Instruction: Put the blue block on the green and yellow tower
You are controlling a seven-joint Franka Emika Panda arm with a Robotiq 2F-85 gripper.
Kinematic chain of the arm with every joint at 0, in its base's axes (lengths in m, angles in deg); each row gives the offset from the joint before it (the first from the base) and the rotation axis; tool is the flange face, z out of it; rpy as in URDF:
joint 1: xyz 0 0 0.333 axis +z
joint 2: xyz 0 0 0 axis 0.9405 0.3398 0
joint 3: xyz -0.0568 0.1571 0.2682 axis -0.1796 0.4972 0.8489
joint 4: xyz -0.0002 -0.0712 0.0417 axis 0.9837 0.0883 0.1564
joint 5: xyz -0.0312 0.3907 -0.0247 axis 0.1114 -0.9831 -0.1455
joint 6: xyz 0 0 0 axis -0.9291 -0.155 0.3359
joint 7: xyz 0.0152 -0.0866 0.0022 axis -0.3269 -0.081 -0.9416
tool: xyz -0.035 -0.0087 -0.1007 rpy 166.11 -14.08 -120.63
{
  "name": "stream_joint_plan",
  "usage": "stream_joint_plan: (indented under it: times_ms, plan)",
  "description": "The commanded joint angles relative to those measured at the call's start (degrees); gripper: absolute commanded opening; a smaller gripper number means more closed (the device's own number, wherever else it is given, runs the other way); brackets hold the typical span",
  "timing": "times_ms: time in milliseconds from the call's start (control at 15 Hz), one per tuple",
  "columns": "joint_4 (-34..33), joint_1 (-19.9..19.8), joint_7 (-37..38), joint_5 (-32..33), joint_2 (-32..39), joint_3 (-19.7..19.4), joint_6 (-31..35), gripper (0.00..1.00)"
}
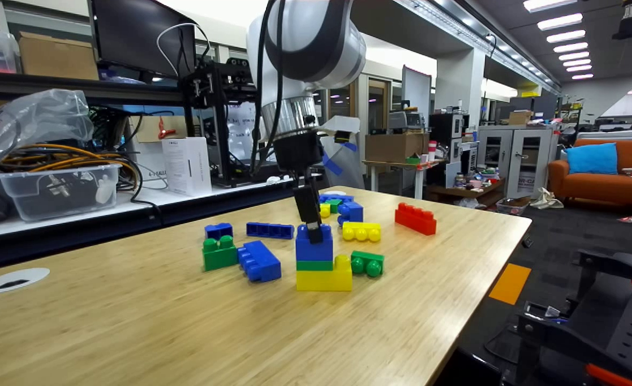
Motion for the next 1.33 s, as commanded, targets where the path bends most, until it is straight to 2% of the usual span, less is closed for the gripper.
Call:
stream_joint_plan:
  times_ms: [0,133,267,867,1267]
  plan:
    - [0.6,0.3,1.3,1.5,-1.5,0.1,0.4,0.79]
    - [1.0,0.4,1.9,1.2,-3.3,0.3,0.2,0.93]
    - [1.2,0.4,3.0,1.0,-5.7,0.2,-0.3,1.00]
    - [2.5,-2.0,12.1,-1.7,-18.9,-2.6,-9.8,1.00]
    - [8.5,-5.7,13.1,-5.9,-26.8,-5.8,-10.8,1.00]
